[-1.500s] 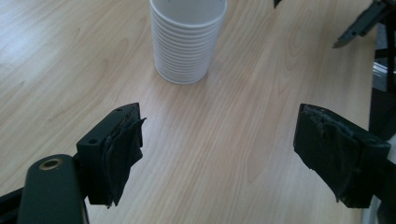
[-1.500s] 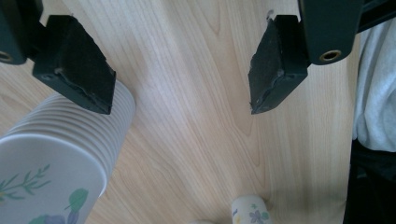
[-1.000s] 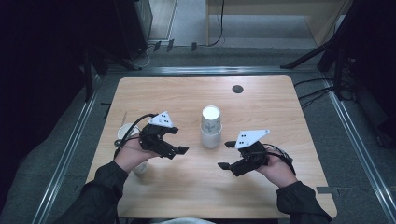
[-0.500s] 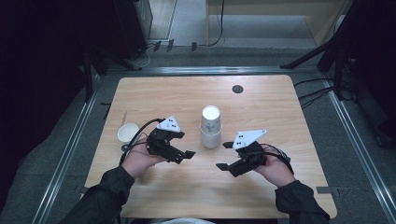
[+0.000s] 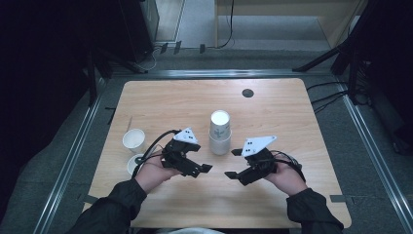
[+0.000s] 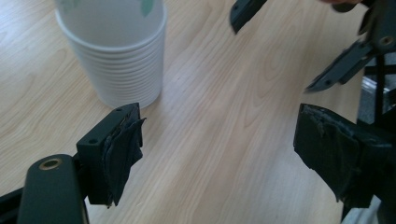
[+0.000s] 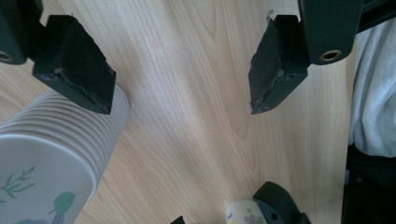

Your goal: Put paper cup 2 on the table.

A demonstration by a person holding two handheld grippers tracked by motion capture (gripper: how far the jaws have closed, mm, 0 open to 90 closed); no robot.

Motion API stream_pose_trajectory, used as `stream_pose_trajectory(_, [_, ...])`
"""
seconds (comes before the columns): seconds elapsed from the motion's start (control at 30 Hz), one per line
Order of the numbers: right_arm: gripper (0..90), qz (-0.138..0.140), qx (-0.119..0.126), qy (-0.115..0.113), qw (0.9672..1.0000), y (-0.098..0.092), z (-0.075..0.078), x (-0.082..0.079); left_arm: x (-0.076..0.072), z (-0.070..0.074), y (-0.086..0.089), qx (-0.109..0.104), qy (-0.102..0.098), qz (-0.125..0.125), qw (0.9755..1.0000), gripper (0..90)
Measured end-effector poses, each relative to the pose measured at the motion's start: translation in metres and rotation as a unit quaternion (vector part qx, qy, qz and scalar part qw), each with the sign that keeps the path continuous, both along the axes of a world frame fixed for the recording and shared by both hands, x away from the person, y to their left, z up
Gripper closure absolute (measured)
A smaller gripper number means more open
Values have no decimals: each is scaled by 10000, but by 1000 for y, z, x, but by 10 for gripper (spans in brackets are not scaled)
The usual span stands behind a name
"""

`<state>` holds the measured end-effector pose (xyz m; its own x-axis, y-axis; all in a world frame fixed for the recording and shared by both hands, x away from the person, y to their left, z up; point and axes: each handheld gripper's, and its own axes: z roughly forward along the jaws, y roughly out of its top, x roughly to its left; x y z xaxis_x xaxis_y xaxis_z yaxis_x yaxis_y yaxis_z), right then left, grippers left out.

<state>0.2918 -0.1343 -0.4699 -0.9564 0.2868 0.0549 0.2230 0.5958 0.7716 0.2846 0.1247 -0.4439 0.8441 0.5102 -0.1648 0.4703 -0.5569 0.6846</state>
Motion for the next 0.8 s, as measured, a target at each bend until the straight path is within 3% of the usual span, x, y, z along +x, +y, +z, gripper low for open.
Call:
stream_pose_trajectory(0.33, [232,21,-26,-2,10000,1,-1,0,-7,-7,-13,185,-171,82,9996,156])
stream_pose_trajectory(0.43, [232,61,-45,-3,10000,2,-2,0,-6,-10,-13,62,-108,227,9997,156])
stream_pose_trajectory(0.57, [232,74,-86,-17,9999,3,-3,-1,-5,-21,-14,-209,151,390,9989,156])
stream_pose_trajectory(0.7, [232,96,-97,-30,9999,3,-3,-1,-6,-25,-16,-68,41,379,9993,155])
stream_pose_trajectory(0.8, [232,109,-127,-35,9999,3,-3,-1,-5,-27,-16,-67,70,378,9992,155])
